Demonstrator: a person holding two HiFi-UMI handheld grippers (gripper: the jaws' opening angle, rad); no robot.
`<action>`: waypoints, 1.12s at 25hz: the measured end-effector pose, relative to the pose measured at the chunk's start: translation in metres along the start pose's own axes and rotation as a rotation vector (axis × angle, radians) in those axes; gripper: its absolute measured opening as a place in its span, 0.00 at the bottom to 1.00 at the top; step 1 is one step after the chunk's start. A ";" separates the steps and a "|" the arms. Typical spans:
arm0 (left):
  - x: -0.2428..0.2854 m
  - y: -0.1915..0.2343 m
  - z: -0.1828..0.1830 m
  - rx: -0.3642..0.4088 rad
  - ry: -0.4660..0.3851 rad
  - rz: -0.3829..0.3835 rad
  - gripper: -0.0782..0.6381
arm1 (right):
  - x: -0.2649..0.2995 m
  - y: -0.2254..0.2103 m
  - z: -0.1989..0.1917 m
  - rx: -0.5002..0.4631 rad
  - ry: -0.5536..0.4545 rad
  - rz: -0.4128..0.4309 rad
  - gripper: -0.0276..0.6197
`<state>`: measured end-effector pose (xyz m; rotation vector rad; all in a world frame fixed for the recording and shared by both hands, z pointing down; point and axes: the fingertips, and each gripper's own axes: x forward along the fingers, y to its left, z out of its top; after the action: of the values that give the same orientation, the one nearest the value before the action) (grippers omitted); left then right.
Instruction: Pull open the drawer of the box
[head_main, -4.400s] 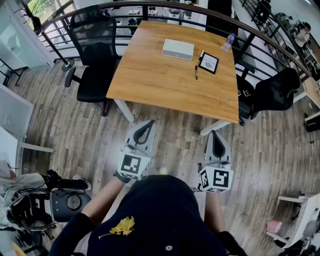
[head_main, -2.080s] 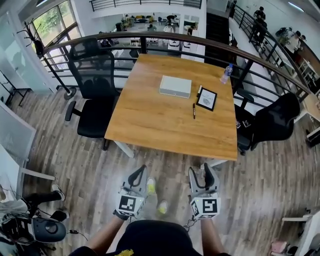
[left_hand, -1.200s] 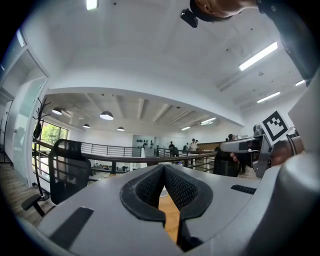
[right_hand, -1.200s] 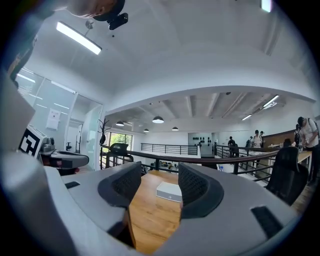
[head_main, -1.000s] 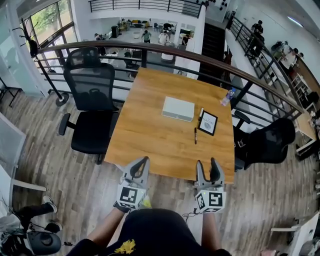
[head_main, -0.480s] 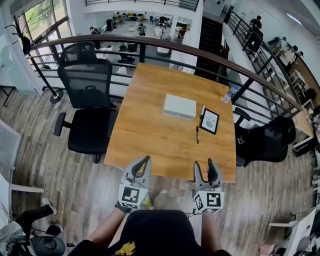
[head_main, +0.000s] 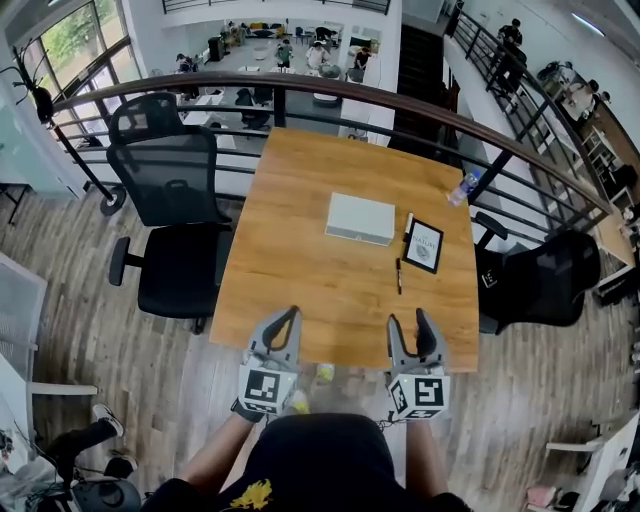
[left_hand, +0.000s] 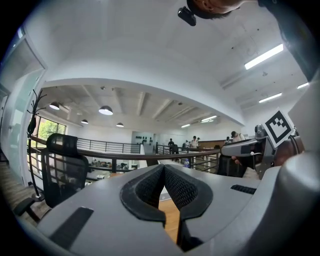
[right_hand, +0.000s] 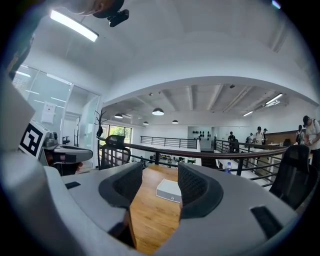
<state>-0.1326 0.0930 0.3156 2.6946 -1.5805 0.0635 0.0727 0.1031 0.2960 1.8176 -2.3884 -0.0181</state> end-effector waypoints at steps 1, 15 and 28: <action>0.006 0.003 0.000 0.002 0.003 0.003 0.13 | 0.008 -0.003 0.001 0.002 -0.002 0.004 0.35; 0.127 0.018 0.006 0.044 0.034 0.036 0.13 | 0.117 -0.074 -0.010 0.071 -0.001 0.057 0.35; 0.199 0.010 0.003 0.080 0.078 0.055 0.13 | 0.167 -0.101 -0.023 -0.017 0.026 0.094 0.33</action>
<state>-0.0439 -0.0853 0.3212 2.6708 -1.6635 0.2346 0.1287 -0.0830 0.3267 1.6860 -2.4448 -0.0044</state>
